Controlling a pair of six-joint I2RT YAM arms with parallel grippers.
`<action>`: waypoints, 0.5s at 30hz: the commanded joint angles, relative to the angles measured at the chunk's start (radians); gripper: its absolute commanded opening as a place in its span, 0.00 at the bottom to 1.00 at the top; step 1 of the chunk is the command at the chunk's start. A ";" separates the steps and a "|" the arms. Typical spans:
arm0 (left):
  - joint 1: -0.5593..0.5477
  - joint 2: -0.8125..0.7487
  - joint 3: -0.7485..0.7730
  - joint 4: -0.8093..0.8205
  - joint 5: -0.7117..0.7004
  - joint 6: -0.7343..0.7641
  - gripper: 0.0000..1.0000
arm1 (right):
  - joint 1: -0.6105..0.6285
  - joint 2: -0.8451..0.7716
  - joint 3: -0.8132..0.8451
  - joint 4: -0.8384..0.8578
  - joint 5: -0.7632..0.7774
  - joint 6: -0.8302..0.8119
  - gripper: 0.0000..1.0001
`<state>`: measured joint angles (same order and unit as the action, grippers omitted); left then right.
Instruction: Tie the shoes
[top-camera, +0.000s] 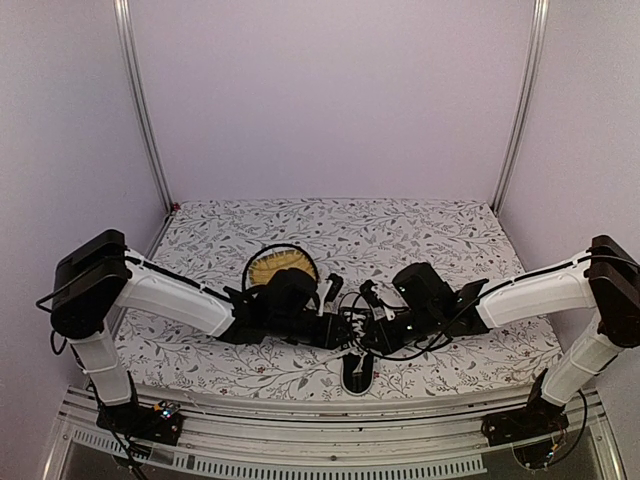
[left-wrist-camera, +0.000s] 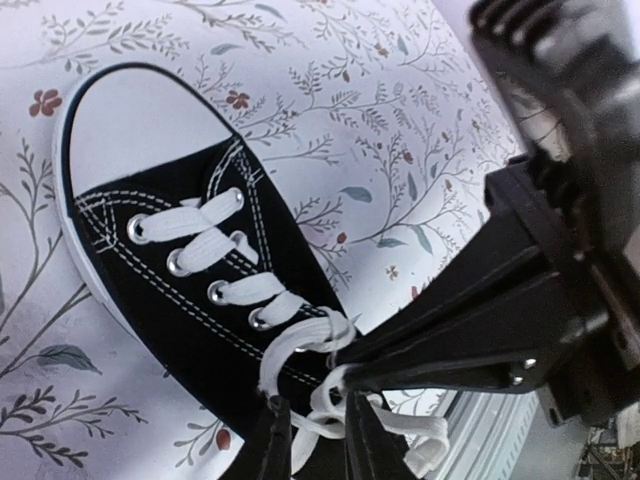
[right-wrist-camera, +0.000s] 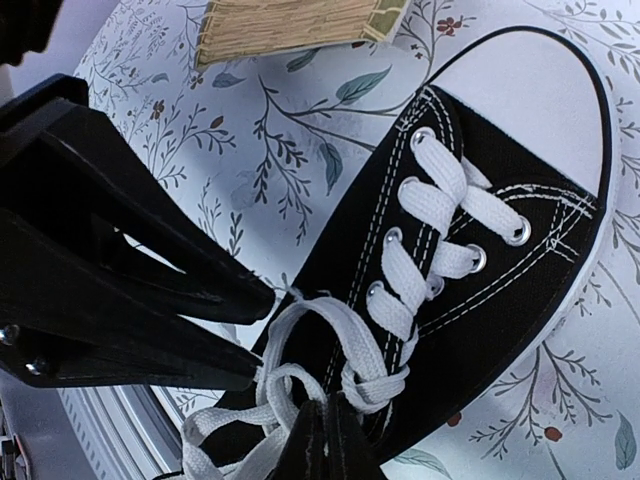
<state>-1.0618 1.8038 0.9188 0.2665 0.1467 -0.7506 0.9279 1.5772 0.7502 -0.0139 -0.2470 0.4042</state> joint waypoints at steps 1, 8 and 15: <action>0.015 0.032 0.032 -0.030 -0.007 -0.017 0.18 | 0.000 -0.009 -0.013 0.020 -0.004 0.010 0.02; 0.024 0.066 0.055 -0.048 -0.019 -0.026 0.15 | 0.000 -0.003 -0.014 0.035 -0.014 0.012 0.02; 0.025 0.105 0.070 -0.051 0.001 -0.031 0.14 | -0.001 -0.006 -0.014 0.044 -0.009 0.014 0.02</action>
<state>-1.0504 1.8755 0.9684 0.2325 0.1421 -0.7757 0.9279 1.5772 0.7456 0.0051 -0.2497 0.4076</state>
